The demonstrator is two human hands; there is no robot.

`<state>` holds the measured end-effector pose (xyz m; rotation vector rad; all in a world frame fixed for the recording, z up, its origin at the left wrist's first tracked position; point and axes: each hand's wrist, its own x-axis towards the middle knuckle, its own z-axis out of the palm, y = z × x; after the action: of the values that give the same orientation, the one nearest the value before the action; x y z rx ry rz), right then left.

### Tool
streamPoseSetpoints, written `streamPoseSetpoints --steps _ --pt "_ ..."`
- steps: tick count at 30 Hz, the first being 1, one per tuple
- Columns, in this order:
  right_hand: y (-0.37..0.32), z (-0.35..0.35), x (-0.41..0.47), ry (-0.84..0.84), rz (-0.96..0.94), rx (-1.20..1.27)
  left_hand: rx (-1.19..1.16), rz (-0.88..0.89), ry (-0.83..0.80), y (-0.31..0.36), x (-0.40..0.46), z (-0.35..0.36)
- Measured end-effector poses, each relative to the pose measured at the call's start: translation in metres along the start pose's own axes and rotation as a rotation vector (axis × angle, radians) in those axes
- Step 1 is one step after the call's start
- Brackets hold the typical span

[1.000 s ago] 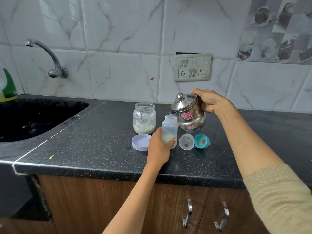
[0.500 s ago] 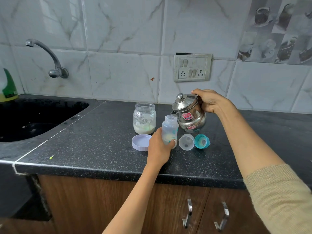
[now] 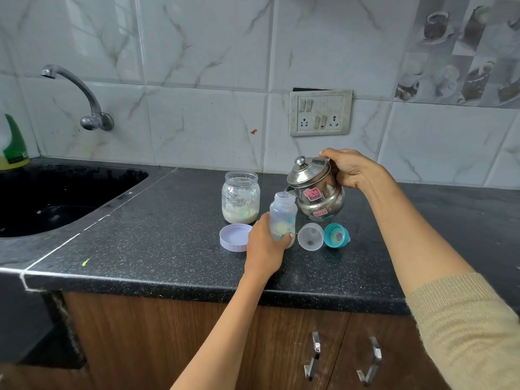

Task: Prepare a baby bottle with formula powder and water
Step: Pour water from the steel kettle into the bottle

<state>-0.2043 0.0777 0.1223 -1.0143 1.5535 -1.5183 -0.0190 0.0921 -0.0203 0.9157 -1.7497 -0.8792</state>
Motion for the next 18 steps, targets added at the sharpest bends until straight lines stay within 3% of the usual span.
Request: streamPoseSetpoints --steps 18 --pt "-0.0015 -0.0011 0.0019 0.019 -0.013 -0.010 -0.001 0.017 0.006 0.0011 -0.0011 -0.0006"
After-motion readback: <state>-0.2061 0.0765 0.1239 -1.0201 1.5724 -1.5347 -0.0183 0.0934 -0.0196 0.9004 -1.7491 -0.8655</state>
